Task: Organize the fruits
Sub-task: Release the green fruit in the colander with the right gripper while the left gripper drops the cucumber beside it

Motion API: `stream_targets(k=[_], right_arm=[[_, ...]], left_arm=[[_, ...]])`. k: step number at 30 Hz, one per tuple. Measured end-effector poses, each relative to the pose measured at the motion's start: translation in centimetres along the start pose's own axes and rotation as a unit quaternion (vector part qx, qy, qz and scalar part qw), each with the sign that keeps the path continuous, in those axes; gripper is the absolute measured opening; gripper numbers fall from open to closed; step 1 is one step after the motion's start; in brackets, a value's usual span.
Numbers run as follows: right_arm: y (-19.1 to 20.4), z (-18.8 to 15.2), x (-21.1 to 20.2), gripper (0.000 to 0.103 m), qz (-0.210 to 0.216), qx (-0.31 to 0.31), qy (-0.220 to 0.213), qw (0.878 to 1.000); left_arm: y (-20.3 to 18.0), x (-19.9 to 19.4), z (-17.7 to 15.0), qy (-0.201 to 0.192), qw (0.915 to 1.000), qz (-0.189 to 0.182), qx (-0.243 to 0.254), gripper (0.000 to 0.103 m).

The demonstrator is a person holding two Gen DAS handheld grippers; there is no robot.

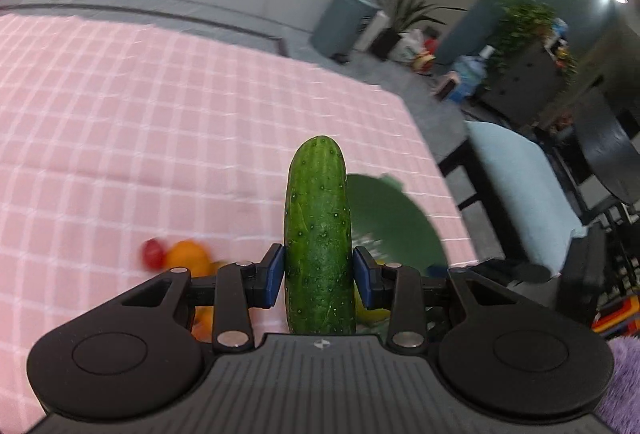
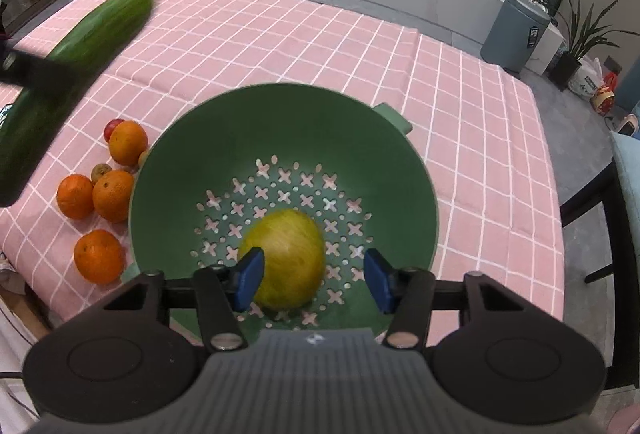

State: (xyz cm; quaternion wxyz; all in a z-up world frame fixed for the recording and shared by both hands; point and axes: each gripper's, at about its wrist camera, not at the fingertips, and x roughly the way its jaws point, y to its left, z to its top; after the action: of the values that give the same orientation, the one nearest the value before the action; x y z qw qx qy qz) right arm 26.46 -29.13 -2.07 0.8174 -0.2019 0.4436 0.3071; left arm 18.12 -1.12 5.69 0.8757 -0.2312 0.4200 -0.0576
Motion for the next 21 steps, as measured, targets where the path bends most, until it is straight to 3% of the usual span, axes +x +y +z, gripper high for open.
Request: stream_targets(k=[3,8,15,21], right_arm=[[0.1,-0.3,0.0,0.049,0.016,0.005,0.0,1.0],[0.3,-0.8,0.6,0.043,0.031,0.021,0.004,0.999],[0.6,-0.8,1.3,0.043,0.035,0.026,0.007,0.999],[0.3,-0.7,1.4,0.043,0.034,0.032,0.009,0.999]], left_arm=[[-1.6,2.1,0.6,0.001,0.9998,-0.008,0.018,0.041],[-4.3,5.5,0.7,0.001,0.9967,0.03,0.076,0.041],[-6.5,7.9,-0.1,-0.004,0.9928,0.048,0.11,0.041],[-6.3,9.4,-1.0,0.027,0.9909,0.061,0.117,0.041]])
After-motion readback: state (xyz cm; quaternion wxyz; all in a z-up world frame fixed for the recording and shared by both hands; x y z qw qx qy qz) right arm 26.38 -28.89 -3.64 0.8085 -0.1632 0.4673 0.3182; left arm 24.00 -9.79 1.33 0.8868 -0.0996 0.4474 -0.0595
